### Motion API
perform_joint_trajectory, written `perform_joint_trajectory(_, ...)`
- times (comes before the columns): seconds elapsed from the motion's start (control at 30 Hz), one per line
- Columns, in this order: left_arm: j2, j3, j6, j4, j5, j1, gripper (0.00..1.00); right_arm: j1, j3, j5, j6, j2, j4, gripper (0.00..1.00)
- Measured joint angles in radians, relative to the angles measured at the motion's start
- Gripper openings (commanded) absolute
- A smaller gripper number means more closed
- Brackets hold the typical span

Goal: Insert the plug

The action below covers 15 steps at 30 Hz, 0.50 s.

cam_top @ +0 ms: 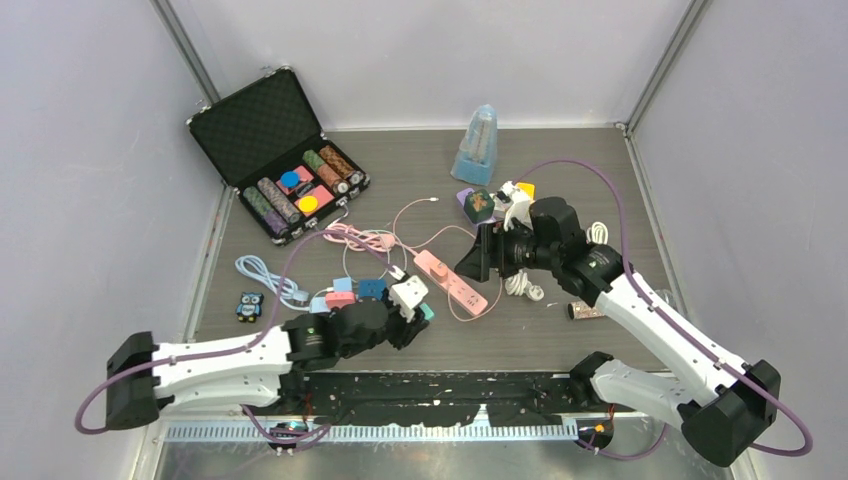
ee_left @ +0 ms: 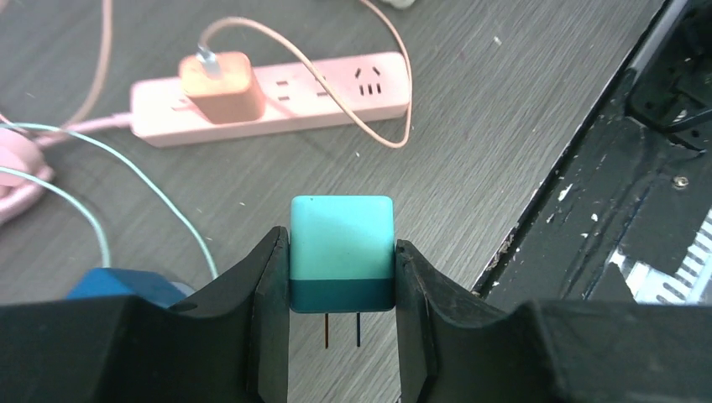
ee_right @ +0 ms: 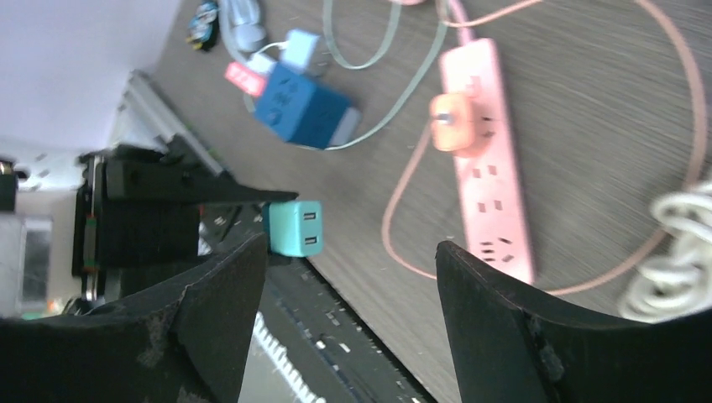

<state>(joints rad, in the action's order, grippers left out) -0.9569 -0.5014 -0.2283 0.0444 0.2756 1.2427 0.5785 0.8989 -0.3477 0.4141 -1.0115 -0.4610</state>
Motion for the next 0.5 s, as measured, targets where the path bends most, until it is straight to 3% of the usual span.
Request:
perform_joint_trajectory(0.23, 0.225, -0.007, 0.105, 0.063, 0.006, 0.0, 0.0, 0.065, -0.003, -0.197, -0.001, -0.005, 0.111, 0.91)
perform_joint_trajectory(0.37, 0.248, -0.073, 0.161, 0.121, 0.0, 0.0, 0.0, 0.157, 0.002, -0.215, -0.005, -0.005, 0.143, 0.91)
perform_joint_trajectory(0.5, 0.248, -0.149, 0.222, 0.159, -0.014, 0.0, 0.0, 0.19, 0.027, -0.213, -0.005, -0.038, 0.146, 0.85)
